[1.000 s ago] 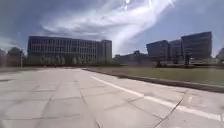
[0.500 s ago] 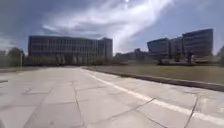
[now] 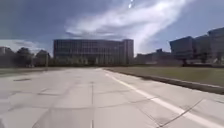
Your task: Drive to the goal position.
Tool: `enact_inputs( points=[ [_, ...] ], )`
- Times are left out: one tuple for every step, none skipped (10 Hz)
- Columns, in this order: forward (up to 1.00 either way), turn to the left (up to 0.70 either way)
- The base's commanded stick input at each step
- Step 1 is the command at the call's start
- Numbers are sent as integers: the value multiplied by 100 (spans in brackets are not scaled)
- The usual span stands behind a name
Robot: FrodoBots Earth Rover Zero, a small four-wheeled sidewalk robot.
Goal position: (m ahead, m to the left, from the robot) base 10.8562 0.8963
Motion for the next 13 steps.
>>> enact_inputs(
  points=[
    [70, 0],
    [70, 0],
    [70, 0],
    [70, 0],
    [70, 0],
    [70, -10],
    [70, -35],
    [70, -34],
    [70, -29],
    [70, -24],
    [70, 0],
    [70, 0],
    [70, 0]
  ],
)
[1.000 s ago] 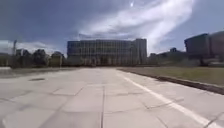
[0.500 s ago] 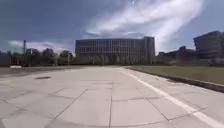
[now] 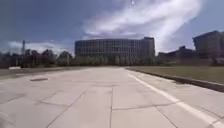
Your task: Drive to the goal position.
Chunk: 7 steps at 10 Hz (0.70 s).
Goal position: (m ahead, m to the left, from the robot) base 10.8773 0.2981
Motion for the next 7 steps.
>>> enact_inputs(
  points=[
    [70, 0],
    [70, 0],
    [70, 0],
    [70, 0],
    [70, 0],
    [70, 0],
    [70, 0]
  ],
)
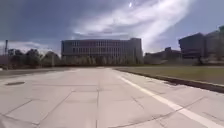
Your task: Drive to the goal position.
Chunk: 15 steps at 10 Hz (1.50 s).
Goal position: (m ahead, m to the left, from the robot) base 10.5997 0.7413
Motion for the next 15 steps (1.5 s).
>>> enact_inputs(
  points=[
    [70, 0],
    [70, 0],
    [70, 0],
    [70, 0],
    [70, 0],
    [70, 0],
    [70, 0],
    [70, 0],
    [70, 0],
    [70, 0],
    [70, 0],
    [70, 0],
    [70, 0],
    [70, 0],
    [70, 0]
  ],
)
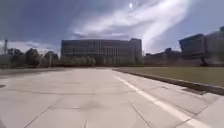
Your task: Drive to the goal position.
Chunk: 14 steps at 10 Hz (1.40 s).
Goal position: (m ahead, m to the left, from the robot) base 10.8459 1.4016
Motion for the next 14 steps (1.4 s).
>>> enact_inputs(
  points=[
    [70, 0],
    [70, 0],
    [70, 0],
    [70, 0],
    [70, 0],
    [70, 0],
    [70, 0],
    [70, 0],
    [70, 0],
    [70, 0],
    [70, 0],
    [70, 0],
    [70, 0],
    [70, 0]
  ],
)
